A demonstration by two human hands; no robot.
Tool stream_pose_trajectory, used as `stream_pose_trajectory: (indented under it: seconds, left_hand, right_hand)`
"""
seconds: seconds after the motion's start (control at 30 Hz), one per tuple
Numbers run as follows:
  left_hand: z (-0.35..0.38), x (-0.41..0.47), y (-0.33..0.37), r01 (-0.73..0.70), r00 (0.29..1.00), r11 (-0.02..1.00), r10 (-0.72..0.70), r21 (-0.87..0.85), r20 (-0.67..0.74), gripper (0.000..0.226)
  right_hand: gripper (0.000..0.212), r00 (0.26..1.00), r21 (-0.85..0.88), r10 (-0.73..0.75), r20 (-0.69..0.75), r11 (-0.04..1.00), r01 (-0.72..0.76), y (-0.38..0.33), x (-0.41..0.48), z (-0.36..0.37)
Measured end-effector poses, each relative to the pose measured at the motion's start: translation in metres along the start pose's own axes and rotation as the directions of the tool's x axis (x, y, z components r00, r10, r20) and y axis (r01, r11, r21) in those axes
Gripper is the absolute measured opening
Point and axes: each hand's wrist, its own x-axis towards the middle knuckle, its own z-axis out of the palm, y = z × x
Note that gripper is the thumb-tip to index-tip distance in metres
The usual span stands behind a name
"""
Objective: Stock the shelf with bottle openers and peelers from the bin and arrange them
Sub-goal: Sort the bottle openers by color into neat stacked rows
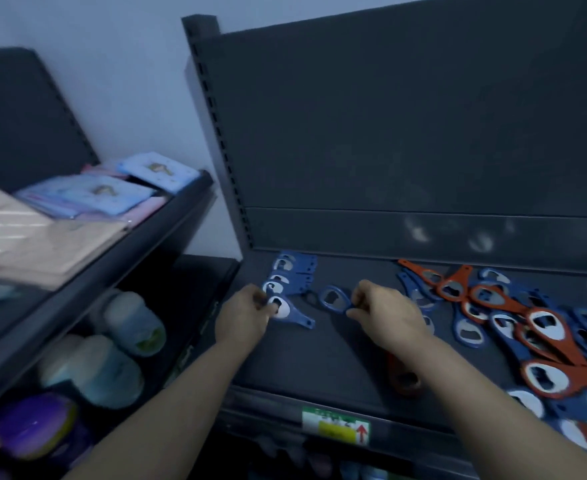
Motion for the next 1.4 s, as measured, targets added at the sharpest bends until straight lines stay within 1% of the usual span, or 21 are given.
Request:
stream_pose_trajectory:
  seconds: [0.1,0.2,0.33,0.43,0.53,0.6,0.7,0.83,0.97,1.07,1.1,1.13,1.2,1.23,1.3,1.33,1.4]
  left_hand:
    - [-0.008,0.007,-0.018,0.021,1.0,0.995,-0.022,0.097,0.009,0.019]
    - [-0.007,0.022,-0.024,-0.006,1.0,0.993,0.003,0.119,0.022,0.019]
    - [-0.003,0.042,-0.027,-0.029,0.999,0.996,0.027,0.086,0.031,0.021]
    - [0.0,0.052,-0.027,-0.052,0.999,0.987,0.049,0.15,0.019,0.021]
    - [0.003,0.057,-0.026,-0.055,0.998,0.98,0.051,0.19,0.027,0.027]
    - [0.005,0.06,-0.027,-0.049,0.999,0.984,0.044,0.173,0.031,0.029]
    - [0.001,0.063,-0.03,-0.039,0.999,0.994,0.037,0.101,0.028,0.031]
    - [-0.007,0.064,-0.039,-0.041,0.999,0.998,0.04,0.049,0.032,0.027]
    - [-0.011,0.059,-0.045,-0.103,0.993,0.993,0.1,0.06,0.055,0.025]
    - [-0.012,0.056,-0.046,-0.212,0.977,0.974,0.209,0.073,0.043,0.028]
    - [-0.013,0.055,-0.045,-0.263,0.964,0.96,0.258,0.098,0.063,0.033]
    - [-0.015,0.054,-0.043,-0.31,0.948,0.943,0.297,0.124,0.113,0.041]
    - [-0.018,0.053,-0.041,-0.39,0.897,0.908,0.338,0.15,0.285,0.062]
    - [-0.018,0.053,-0.04,-0.42,0.862,0.893,0.336,0.163,0.38,0.072]
    - [-0.015,0.054,-0.042,-0.456,0.81,0.864,0.305,0.212,0.501,0.087]
    - [-0.013,0.054,-0.044,-0.467,0.8,0.852,0.293,0.236,0.523,0.088]
    - [-0.009,0.056,-0.044,-0.474,0.801,0.842,0.29,0.258,0.524,0.083]
  right_hand:
    - [0.017,1.0,-0.009,-0.015,0.025,1.0,0.015,-0.021,0.005,0.015]
    - [0.015,0.999,-0.009,-0.018,0.036,1.0,0.018,-0.035,0.01,0.026]
    - [0.014,0.999,0.006,-0.006,0.05,1.0,0.006,-0.046,0.015,0.035]
    - [0.015,0.999,0.014,0.003,0.049,1.0,-0.004,-0.054,0.019,0.039]
    - [0.016,0.999,0.006,0.001,0.044,1.0,-0.001,-0.062,0.022,0.045]
    - [0.015,0.999,0.0,0.009,0.036,1.0,-0.009,-0.067,0.024,0.048]
    - [0.014,0.999,0.003,0.019,0.026,1.0,-0.019,-0.073,0.028,0.051]
    - [0.014,0.999,-0.003,0.013,0.046,1.0,-0.013,-0.082,0.036,0.054]
    - [0.017,1.0,-0.062,0.008,0.01,0.998,-0.007,-0.091,0.046,0.058]
    - [0.03,0.996,-0.185,-0.045,-0.082,0.982,0.029,-0.093,0.048,0.066]
    - [0.039,0.992,-0.219,-0.072,-0.102,0.975,0.049,-0.094,0.047,0.069]
    - [0.049,0.991,-0.239,-0.097,-0.097,0.968,0.071,-0.094,0.046,0.071]
    - [0.07,0.993,-0.253,-0.114,-0.018,0.962,0.106,-0.092,0.045,0.075]
    - [0.077,0.994,-0.266,-0.104,0.035,0.958,0.11,-0.09,0.045,0.077]
    - [0.078,0.99,-0.297,-0.055,0.13,0.95,0.092,-0.086,0.047,0.08]
    - [0.077,0.986,-0.298,-0.029,0.166,0.951,0.079,-0.085,0.047,0.082]
    - [0.073,0.979,-0.278,0.001,0.203,0.959,0.057,-0.084,0.048,0.086]
